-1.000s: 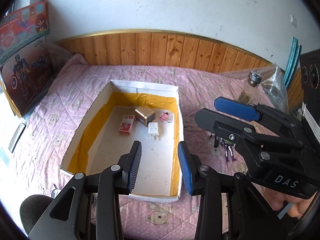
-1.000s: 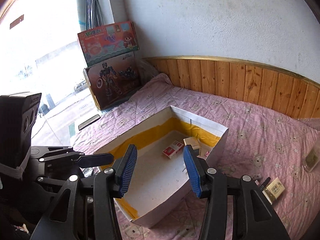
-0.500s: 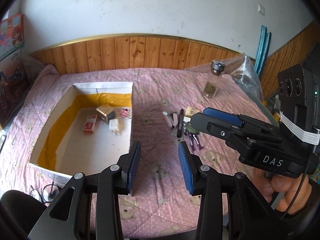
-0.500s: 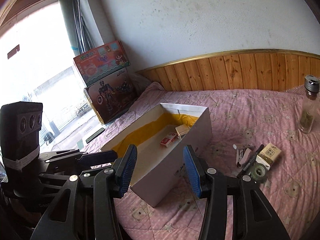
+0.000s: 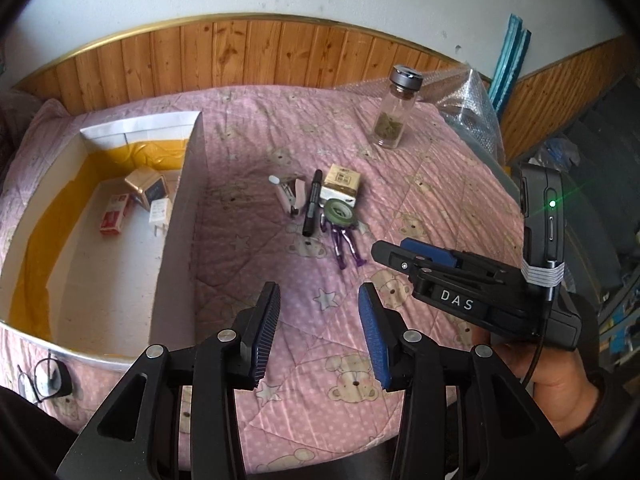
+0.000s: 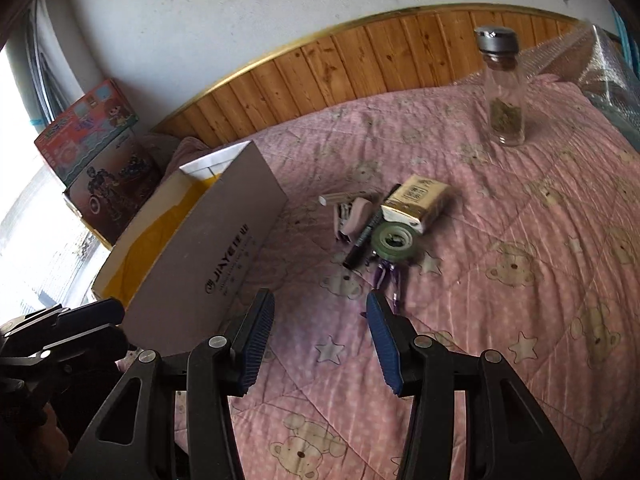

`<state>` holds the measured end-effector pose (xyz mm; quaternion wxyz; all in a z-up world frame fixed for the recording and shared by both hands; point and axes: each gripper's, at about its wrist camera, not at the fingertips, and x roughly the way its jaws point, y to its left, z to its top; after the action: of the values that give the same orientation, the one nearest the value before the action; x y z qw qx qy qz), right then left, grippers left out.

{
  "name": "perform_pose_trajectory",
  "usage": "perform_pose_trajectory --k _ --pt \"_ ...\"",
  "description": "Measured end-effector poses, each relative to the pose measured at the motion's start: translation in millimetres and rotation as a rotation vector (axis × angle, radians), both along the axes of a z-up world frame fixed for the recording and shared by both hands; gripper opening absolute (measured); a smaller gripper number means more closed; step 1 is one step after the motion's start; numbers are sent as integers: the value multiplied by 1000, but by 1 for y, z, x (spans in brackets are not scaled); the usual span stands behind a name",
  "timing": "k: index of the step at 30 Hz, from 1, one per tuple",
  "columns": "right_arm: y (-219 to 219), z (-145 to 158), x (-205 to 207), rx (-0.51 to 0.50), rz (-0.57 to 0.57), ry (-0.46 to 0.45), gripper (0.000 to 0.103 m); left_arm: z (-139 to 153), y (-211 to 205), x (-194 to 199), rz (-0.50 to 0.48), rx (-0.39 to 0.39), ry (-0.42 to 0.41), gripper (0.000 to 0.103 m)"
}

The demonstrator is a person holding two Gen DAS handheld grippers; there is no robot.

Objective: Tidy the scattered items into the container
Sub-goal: 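Withdraw both grippers from the box toward the loose items on the bedspread, then grasp the purple action figure with the left gripper while the right gripper grasps the green tape roll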

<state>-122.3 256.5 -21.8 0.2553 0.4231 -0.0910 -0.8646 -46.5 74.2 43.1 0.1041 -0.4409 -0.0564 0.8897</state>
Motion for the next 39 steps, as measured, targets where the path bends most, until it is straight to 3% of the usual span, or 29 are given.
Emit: perform_pose_trajectory --k 10,12,17,25,27,29,32,39 --pt "9 -19 -40 -39 -46 -116 38 -41 25 -42 -34 58 -125 43" --pt "8 -22 -57 -24 -57 -132 32 -48 29 -45 -38 62 -141 43" --pt "8 -44 -98 10 -99 -196 32 -65 35 -57 -49 76 -179 43" --pt "-15 -75 -134 110 -79 -199 32 -88 37 -86 -28 113 -228 43" --pt "-15 -80 -137 82 -68 -197 31 -92 37 -93 -27 119 -236 43" --pt "-13 -78 -137 69 -54 -207 19 -97 37 -101 -24 129 -247 43" --pt "-3 -69 -129 66 -83 -205 18 -104 40 -112 -12 138 -260 44" --pt "66 -52 -107 -4 -280 -245 18 -124 65 -147 -1 123 -283 46"
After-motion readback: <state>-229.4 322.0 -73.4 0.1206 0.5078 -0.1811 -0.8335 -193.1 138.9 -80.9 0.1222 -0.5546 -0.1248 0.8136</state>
